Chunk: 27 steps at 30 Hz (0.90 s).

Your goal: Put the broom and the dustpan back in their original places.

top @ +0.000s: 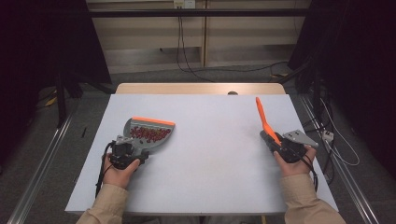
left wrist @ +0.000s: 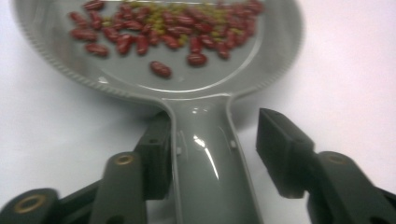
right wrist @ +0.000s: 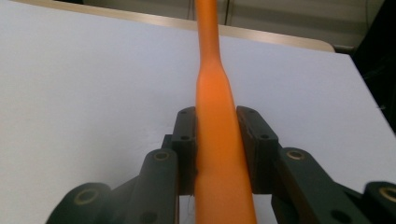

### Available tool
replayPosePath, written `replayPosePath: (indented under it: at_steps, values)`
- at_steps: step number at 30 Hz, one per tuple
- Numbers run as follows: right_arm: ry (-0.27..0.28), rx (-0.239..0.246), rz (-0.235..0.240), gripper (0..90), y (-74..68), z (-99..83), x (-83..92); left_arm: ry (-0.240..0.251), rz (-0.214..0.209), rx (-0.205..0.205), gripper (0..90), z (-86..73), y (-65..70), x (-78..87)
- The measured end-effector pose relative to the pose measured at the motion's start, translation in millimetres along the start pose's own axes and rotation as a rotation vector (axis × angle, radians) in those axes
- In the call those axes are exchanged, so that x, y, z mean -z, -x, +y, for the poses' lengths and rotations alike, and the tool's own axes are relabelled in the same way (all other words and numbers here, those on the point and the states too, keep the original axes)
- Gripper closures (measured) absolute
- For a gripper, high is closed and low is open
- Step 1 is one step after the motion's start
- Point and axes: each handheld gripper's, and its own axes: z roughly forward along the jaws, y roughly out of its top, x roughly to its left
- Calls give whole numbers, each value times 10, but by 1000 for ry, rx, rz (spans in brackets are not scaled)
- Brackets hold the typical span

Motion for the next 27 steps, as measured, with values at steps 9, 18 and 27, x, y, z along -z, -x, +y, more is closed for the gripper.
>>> replayPosePath:
  at_steps: [9, 18, 27]
  values:
    - [6, -46, 135, 634, -226, -21, -43, 98, -78, 22, 242, -22, 71, 135]
    - [63, -85, 277, 405, -340, -59, 67, 236, -145, -89, 111, -5, 91, 236]
    - [71, -43, 319, 281, -337, -152, 168, 279, -190, -154, 71, -20, 64, 259]
